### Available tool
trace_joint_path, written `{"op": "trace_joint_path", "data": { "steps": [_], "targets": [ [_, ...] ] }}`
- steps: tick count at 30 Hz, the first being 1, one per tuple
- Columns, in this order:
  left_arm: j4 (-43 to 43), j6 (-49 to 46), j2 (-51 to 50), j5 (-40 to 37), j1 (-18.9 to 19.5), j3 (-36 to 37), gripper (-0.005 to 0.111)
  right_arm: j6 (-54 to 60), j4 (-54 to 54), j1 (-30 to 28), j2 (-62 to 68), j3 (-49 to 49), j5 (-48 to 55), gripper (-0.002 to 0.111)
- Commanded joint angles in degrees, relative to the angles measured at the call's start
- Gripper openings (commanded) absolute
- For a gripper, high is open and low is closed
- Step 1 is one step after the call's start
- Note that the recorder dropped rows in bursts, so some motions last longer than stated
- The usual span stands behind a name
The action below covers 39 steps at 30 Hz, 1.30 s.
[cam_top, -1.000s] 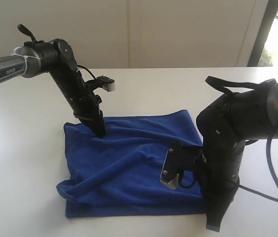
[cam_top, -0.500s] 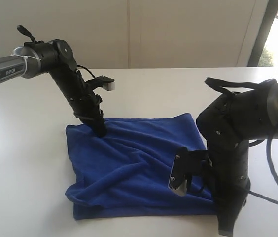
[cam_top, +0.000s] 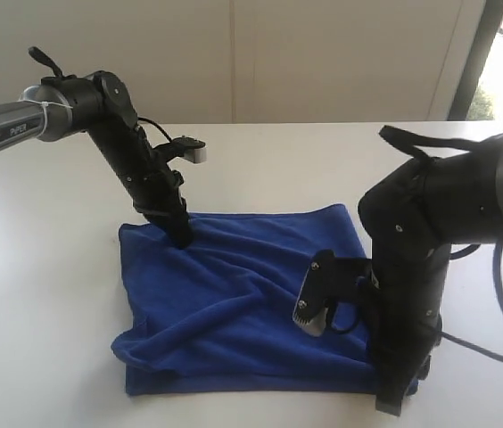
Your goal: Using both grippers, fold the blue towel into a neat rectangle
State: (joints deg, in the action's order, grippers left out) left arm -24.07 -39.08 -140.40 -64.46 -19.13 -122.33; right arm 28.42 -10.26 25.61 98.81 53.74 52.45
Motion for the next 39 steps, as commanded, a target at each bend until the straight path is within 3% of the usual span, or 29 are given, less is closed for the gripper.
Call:
{"op": "trace_joint_path", "data": {
  "steps": [1,7,12,17,21,24,31,37,39],
  "targets": [
    [-0.87,-0.26,1.62,-3.87,0.13,-1.3,0.0,-0.41,0.6,-0.5,-3.95,2.24,-1.74,0.052],
    [2.27,-0.16,6.92,-4.19,0.62,-2.93,0.0,-0.57,6.29,-0.5,-10.1,5.63,-6.81,0.051],
    [4.3,3.06,10.51,-5.51,4.18,-2.98,0.0,-0.58,17.12,-0.5,-12.34,5.75,-13.84,0.051],
    [4.71,8.51,9.77,-5.51,8.95,-2.02,0.0,-0.67,17.75,-1.89,-10.34,5.75,-17.35,0.032],
    [-2.54,7.47,9.77,-5.51,10.54,0.1,0.0,-0.81,18.56,-9.28,-6.36,8.94,-20.49,0.024],
    [-9.32,4.16,10.02,-5.51,9.89,0.81,0.0,0.33,20.7,-15.11,-1.86,15.29,-16.2,0.02],
    [-5.42,1.68,14.42,-5.51,7.52,4.8,0.0,14.92,32.81,-24.26,11.39,35.58,2.93,0.015],
    [-4.76,-1.22,22.13,-5.25,7.52,16.94,0.0,15.39,33.38,-26.77,22.24,50.04,9.46,0.017],
    [-3.57,-0.79,25.35,1.72,7.52,23.14,0.0,16.19,35.36,-26.77,25.32,54.32,13.56,0.022]
  ]
}}
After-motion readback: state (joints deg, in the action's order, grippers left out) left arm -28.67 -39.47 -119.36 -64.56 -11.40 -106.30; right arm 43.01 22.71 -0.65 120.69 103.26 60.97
